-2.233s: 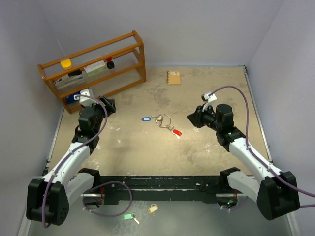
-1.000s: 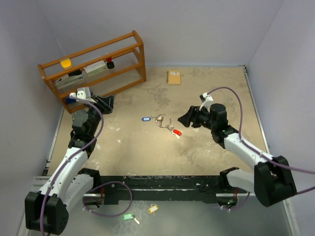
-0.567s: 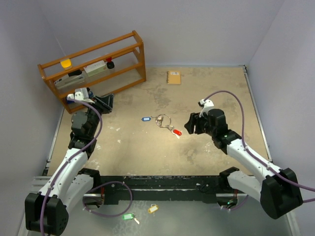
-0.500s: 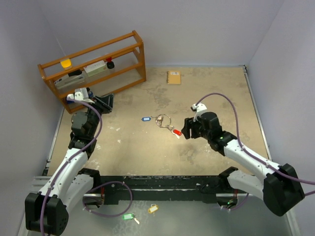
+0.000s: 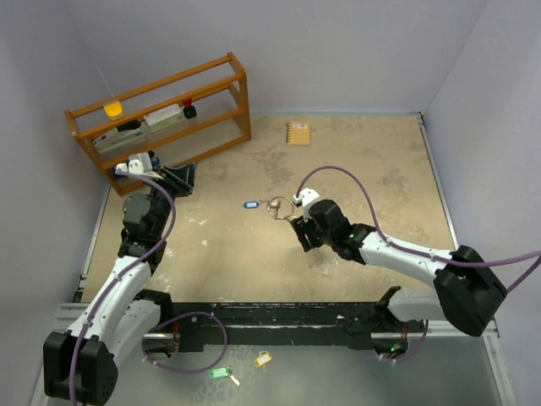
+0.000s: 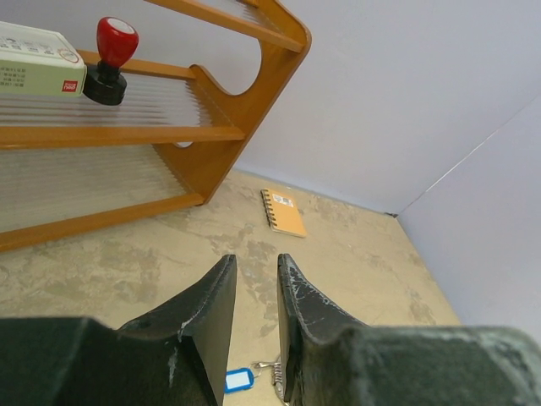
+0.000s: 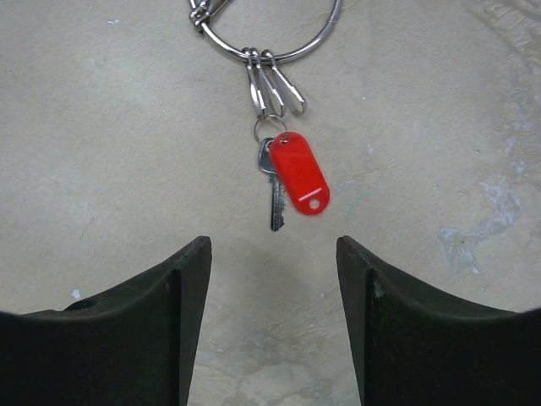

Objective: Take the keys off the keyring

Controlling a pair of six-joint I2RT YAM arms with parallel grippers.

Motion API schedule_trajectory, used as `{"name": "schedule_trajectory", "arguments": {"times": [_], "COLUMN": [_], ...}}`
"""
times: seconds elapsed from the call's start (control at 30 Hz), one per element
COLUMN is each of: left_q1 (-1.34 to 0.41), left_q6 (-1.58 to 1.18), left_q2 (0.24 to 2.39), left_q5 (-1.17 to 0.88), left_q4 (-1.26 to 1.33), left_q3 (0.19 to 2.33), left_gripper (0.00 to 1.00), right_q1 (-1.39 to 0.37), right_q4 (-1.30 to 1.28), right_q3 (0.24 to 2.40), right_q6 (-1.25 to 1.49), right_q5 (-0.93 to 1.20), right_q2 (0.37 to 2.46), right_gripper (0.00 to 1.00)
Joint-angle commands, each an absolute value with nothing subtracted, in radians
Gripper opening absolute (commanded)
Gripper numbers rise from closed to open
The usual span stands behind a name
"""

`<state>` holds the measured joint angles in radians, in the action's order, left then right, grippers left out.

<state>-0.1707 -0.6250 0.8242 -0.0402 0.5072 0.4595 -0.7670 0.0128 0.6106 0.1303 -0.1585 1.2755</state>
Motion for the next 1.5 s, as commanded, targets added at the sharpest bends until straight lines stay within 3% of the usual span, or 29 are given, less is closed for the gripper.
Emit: {"name": "schedule_trajectory", "arguments": {"times": [0.0,0.23,0.8,1.3,1.47], "left_q1": [-0.169,-0.169,-0.169,-0.169,-0.169], "left_q6": [-0.622,-0.614,-0.600,-0.600,-0.597], "left_q2": [0.794,0.779,0.779,0.781,0.778], "left_q5": [-0.039,-0.032,-0.018,-0.005,0.006], "left_q4": [0.552,0.543,0.526,0.529,0.529], "left_q3": [0.444,0.437,0.434,0.431,0.430], "left_gripper": [0.24,0.24,0.23,0.23,0.23], "right_q1": [-0.770,-0.768,-0.711,-0.629,-0.630], "right_q4": [0.051,0.101,0.165,0.182,0.192], "right_q3": [0.672,0.708,0.705,0.680,0.671], "right_q6": [0.099,0.111,0.146,0.159,0.177], "right_q5": [-0.253,-0.207,-0.156,-0.023,-0.009], "right_q2": [1.308,1.411,1.528,1.561,1.572], "right_gripper": [0.64,0.70,0.70,0.64,0.56]}}
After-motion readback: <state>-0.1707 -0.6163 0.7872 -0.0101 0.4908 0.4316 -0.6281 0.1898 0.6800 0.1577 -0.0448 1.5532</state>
